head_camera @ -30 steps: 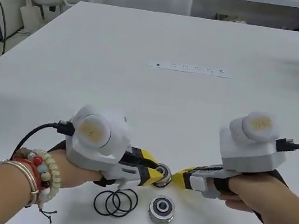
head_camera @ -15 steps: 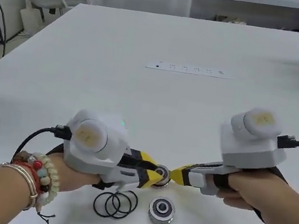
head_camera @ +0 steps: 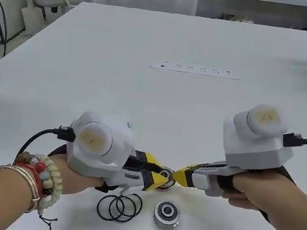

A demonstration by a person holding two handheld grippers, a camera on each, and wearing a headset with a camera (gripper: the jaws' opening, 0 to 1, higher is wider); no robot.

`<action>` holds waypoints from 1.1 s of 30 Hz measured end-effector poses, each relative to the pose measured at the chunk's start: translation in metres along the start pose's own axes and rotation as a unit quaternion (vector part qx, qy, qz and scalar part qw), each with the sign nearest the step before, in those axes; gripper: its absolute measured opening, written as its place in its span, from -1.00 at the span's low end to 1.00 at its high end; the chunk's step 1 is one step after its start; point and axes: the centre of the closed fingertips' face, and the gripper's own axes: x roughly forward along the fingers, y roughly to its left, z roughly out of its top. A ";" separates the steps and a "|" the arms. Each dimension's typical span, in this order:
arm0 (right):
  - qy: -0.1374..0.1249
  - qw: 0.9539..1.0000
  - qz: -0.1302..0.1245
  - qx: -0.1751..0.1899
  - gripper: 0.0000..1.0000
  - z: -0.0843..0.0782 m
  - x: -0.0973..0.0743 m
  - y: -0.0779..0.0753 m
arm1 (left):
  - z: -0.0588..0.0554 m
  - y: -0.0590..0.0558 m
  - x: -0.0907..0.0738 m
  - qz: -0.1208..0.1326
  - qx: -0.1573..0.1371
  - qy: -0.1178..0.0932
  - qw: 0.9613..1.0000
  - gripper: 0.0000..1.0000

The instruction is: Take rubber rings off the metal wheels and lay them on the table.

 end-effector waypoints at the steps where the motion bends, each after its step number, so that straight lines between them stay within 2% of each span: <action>1: 0.000 1.000 0.000 0.000 -1.00 0.000 0.000 0.000 | 0.000 0.000 0.000 0.000 0.000 0.000 1.000 -0.85; 33: -0.004 1.000 0.009 -0.014 -1.00 0.003 0.000 0.006 | 0.000 0.000 0.000 -0.001 -0.012 -0.005 1.000 -0.85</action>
